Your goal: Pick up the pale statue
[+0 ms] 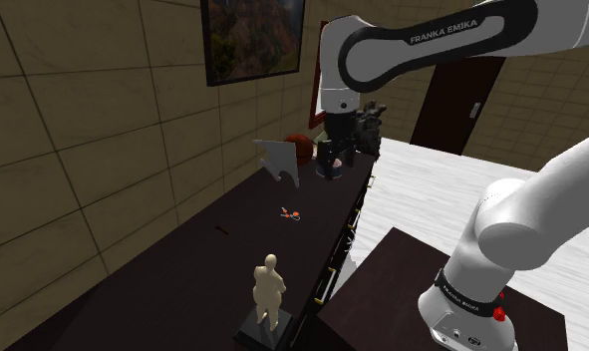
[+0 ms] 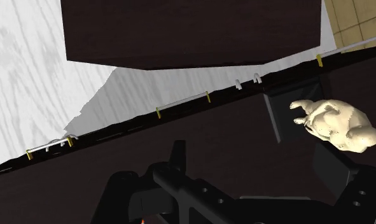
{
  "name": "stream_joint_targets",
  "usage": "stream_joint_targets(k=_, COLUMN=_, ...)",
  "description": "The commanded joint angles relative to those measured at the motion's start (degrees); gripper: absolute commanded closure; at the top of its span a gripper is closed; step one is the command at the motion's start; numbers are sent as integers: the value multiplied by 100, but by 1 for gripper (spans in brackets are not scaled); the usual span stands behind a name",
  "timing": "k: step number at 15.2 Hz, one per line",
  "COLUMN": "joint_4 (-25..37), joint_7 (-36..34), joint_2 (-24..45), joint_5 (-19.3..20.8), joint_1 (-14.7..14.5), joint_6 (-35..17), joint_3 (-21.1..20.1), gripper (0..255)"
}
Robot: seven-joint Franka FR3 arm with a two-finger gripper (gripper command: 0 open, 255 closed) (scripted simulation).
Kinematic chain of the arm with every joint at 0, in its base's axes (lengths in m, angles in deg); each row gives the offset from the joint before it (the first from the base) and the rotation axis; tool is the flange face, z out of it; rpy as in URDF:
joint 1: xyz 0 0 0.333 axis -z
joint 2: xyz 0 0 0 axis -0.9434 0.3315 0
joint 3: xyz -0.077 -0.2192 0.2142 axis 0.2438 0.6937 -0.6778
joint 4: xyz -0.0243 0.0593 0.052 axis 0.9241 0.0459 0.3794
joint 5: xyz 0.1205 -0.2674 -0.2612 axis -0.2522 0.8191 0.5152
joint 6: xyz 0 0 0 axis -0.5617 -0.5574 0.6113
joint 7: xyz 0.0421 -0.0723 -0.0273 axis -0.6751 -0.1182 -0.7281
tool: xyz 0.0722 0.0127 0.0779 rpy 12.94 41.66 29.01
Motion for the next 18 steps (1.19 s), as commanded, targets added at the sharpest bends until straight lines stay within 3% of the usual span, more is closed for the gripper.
stream_joint_targets(k=1, joint_4=51, joint_7=-169, joint_2=387, joint_5=-58, joint_1=-42, joint_6=-236, joint_3=-128, gripper=0)
stream_joint_targets(k=9, joint_4=516, joint_7=-871, joint_2=2040, joint_5=-147, joint_1=-241, joint_6=-1019, joint_3=-582, gripper=0)
stream_joint_targets(k=18, joint_4=1536, joint_7=-1638, joint_2=4075, joint_5=35, joint_1=-580, joint_6=-1578, joint_3=-836, gripper=0)
